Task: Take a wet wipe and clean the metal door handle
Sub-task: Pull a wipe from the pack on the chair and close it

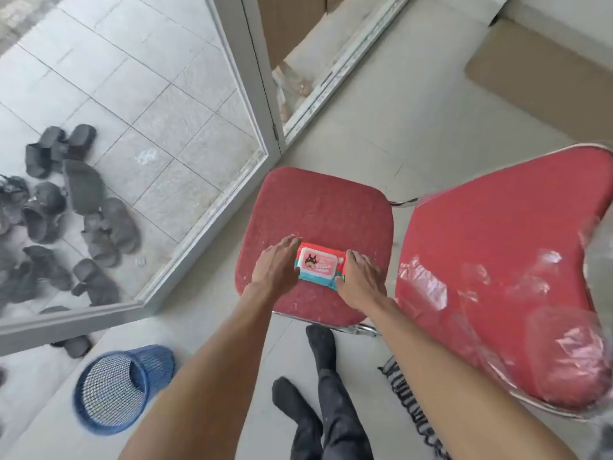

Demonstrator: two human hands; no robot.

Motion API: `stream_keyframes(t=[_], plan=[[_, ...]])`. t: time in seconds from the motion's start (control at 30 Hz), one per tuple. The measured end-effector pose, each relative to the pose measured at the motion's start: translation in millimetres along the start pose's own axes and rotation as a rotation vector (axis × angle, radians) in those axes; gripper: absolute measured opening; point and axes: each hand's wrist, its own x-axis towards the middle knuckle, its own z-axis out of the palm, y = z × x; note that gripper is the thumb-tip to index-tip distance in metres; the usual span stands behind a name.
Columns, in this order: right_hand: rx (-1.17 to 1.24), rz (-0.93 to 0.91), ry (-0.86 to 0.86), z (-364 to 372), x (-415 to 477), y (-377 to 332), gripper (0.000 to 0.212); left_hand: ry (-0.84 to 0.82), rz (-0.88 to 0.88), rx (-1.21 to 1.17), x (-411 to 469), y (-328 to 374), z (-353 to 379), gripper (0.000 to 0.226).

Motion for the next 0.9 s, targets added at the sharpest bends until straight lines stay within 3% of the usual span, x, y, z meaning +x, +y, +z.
stream_keyframes(t=[0.2,0.6,0.73,0.9], plan=[[0.031,-0.025,-0.041,35.7,24.0,1.2,0.075,-0.027,-0.009,0.015,25.4,-7.0,39.5,0.068],[-0.004,-0.116,0.167,66.2,42.5,-7.1,0.056,0.027,-0.062,-0.077,40.7,-19.6,67.3,0.058],[-0.023,-0.118,0.164,66.4,44.8,-7.4,0.053,0.011,-0.086,-0.136,47.3,-20.3,66.3,0.046],[0.019,-0.19,0.154,65.2,44.2,1.5,0.052,0.001,-0.096,-0.192,51.0,-18.4,64.2,0.049]])
